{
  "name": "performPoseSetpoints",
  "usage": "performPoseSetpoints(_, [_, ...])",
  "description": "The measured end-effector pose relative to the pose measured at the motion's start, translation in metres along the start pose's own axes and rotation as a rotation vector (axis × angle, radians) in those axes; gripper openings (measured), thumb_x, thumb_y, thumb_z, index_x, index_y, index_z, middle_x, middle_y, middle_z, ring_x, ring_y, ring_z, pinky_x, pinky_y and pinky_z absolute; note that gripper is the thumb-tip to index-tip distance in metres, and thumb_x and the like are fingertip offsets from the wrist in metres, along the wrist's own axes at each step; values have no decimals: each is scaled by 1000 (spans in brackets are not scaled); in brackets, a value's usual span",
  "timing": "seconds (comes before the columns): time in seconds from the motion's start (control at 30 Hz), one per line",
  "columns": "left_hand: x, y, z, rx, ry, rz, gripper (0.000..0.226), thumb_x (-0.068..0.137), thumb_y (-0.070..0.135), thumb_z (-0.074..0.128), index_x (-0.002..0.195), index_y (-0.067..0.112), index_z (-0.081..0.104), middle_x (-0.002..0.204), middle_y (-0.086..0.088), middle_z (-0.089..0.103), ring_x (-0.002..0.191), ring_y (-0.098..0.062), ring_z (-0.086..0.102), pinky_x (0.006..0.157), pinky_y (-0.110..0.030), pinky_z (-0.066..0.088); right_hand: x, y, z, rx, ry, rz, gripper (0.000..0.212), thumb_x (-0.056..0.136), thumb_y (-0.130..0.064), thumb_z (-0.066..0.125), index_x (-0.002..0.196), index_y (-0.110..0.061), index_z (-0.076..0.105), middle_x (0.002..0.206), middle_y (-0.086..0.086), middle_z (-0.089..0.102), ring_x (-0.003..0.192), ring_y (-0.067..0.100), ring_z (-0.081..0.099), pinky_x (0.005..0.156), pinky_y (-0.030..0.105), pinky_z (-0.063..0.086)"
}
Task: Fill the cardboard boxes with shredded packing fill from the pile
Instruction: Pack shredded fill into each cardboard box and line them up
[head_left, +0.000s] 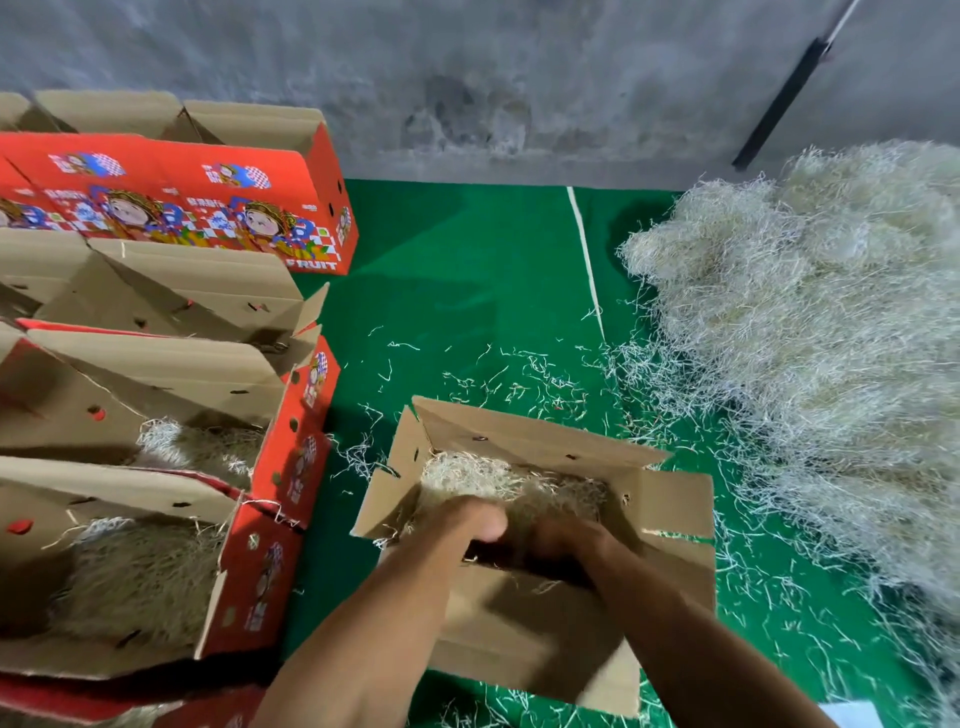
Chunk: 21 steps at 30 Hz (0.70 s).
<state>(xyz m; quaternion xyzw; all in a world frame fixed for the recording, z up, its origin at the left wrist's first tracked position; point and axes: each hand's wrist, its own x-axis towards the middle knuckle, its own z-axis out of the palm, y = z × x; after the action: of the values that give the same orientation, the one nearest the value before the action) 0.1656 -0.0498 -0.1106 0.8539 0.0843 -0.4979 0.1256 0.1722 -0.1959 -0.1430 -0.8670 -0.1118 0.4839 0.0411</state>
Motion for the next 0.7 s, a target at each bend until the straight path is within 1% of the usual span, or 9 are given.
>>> performPoseSetpoints(0.03, [2, -4, 6, -13, 22, -11, 46, 102, 26, 35, 146, 18, 42, 119, -8, 57, 123, -26, 52, 98, -41, 45, -1, -1, 1, 21, -34, 26, 50, 93, -44, 64, 138, -21, 58, 147, 4, 52, 131, 25, 50, 106, 29, 35])
performPoseSetpoints(0.1, [4, -4, 5, -23, 54, -24, 45, 100, 29, 39, 142, 17, 48, 135, -16, 54, 126, -31, 53, 102, -43, 43, -2, -4, -2, 81, -60, 28, 49, 94, -44, 64, 137, -19, 59, 144, 6, 55, 129, 26, 51, 106, 31, 35])
performPoseSetpoints(0.27, [6, 5, -14, 122, 41, 42, 20, 87, 27, 61, 97, 11, 67, 98, -9, 69, 73, -20, 65, 63, -26, 53, -18, 6, -5, 226, -2, 49, 38, 94, -34, 64, 127, -16, 63, 124, 7, 64, 104, 22, 64, 86, 25, 49])
performPoseSetpoints(0.4, [7, -5, -22, 353, 20, -33, 36, 95, 21, 49, 124, 4, 61, 131, -15, 59, 107, -30, 62, 81, -31, 50, -31, 13, 7, 503, 216, 0, 31, 97, -18, 56, 123, -7, 66, 128, 19, 62, 98, 15, 67, 53, 2, 42])
performPoseSetpoints(0.47, [5, -9, -24, 389, -30, -59, 40, 97, 24, 46, 130, 5, 58, 135, -14, 56, 106, -31, 58, 86, -36, 49, -27, 7, -3, 478, 57, 142, 36, 100, -11, 52, 133, 0, 57, 141, 18, 55, 122, 25, 57, 62, 0, 42])
performPoseSetpoints(0.5, [5, -10, -25, 375, -23, -79, 40, 97, 26, 46, 130, 8, 57, 134, -13, 56, 98, -30, 55, 79, -37, 48, -22, -2, -15, 371, -12, 139, 35, 100, -12, 51, 132, -1, 58, 140, 17, 56, 122, 27, 56, 76, 11, 47])
performPoseSetpoints(0.6, [1, -10, -30, 343, 26, -117, 41, 95, 27, 50, 132, 11, 56, 125, -14, 57, 85, -29, 53, 57, -33, 41, -12, -3, -24, 275, -176, 169, 14, 100, -15, 52, 95, -12, 63, 102, 15, 62, 78, 19, 56, 74, 29, 43])
performPoseSetpoints(0.67, [6, -7, -31, 308, 97, -97, 40, 95, 21, 51, 131, 6, 57, 122, -14, 61, 92, -29, 60, 64, -33, 48, -5, -1, -28, 225, -136, 250, 18, 100, -17, 53, 83, -15, 60, 94, 8, 62, 76, 19, 58, 74, 29, 46])
performPoseSetpoints(0.7, [8, -4, -32, 304, 168, -98, 35, 96, 20, 51, 128, 6, 58, 110, -12, 64, 86, -24, 62, 60, -30, 50, -1, -3, -34, 155, -6, 250, 16, 101, -16, 52, 94, -12, 66, 106, 10, 65, 92, 22, 63, 81, 30, 49])
